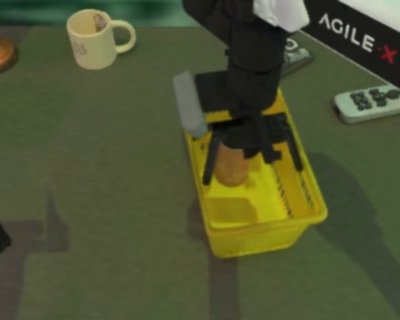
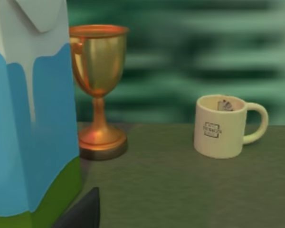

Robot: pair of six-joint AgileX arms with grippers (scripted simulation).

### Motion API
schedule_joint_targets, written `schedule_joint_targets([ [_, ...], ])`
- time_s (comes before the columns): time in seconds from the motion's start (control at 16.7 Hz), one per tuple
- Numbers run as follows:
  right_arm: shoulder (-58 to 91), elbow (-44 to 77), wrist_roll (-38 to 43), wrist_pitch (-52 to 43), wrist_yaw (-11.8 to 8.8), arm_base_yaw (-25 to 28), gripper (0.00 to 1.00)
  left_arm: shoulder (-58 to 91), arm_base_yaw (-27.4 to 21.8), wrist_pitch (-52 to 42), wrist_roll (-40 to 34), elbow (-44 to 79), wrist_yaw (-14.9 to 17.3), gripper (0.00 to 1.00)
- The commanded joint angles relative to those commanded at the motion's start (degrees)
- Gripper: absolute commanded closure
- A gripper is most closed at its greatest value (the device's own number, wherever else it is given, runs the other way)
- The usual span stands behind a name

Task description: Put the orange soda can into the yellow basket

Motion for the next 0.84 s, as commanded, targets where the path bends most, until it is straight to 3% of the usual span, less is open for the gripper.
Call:
schedule_joint_targets([
  [0.36, 0.3, 1.1, -0.2, -1.0, 0.0, -0.1, 1.00, 0.0, 0.0, 0.0, 0.0, 0.0, 0.0, 0.00],
  [0.84, 0.6, 12.7, -2.1, -12.1, 0.0, -1.7, 1.00, 0.0, 0.0, 0.0, 0.0, 0.0, 0.0, 0.00],
])
